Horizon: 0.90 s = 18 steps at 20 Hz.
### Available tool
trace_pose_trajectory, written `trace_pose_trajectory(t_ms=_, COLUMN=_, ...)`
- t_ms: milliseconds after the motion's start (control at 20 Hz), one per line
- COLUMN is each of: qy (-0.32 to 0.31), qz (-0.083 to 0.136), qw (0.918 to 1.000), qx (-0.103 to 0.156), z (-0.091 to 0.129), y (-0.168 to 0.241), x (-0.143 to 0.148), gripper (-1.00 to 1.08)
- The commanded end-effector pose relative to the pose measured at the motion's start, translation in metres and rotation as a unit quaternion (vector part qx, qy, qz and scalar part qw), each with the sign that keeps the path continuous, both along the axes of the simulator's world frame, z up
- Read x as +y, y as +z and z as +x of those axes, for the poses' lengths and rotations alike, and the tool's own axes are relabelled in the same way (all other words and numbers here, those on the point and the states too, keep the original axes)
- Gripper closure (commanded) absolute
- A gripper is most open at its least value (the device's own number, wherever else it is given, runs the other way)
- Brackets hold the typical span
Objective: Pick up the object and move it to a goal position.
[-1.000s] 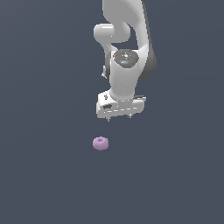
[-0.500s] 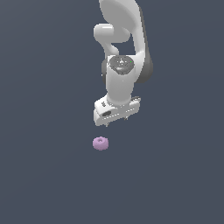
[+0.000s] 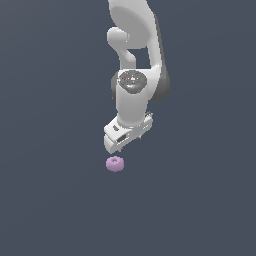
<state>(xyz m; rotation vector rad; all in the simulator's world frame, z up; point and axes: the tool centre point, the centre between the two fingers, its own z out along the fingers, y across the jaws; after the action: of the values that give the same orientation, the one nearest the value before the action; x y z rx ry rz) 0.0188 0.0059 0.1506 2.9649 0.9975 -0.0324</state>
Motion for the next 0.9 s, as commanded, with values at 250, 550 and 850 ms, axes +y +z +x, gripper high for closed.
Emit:
trace_pose_trajectory(t_ms=250, qy=0.093, qz=0.002, qw=0.9957, qx=0.001, z=0.01, y=-0.01, x=-0.012, gripper=-0.92)
trace_pose_trajectory(t_ms=550, qy=0.165, qz=0.004, qw=0.9862, qx=0.001, z=0.017, y=-0.018, x=-0.022, gripper=-0.92)
trace_pose_trajectory(t_ms=850, qy=0.237, qz=0.006, qw=0.9716, qx=0.001, z=0.024, y=-0.025, x=-0.032, gripper=-0.92)
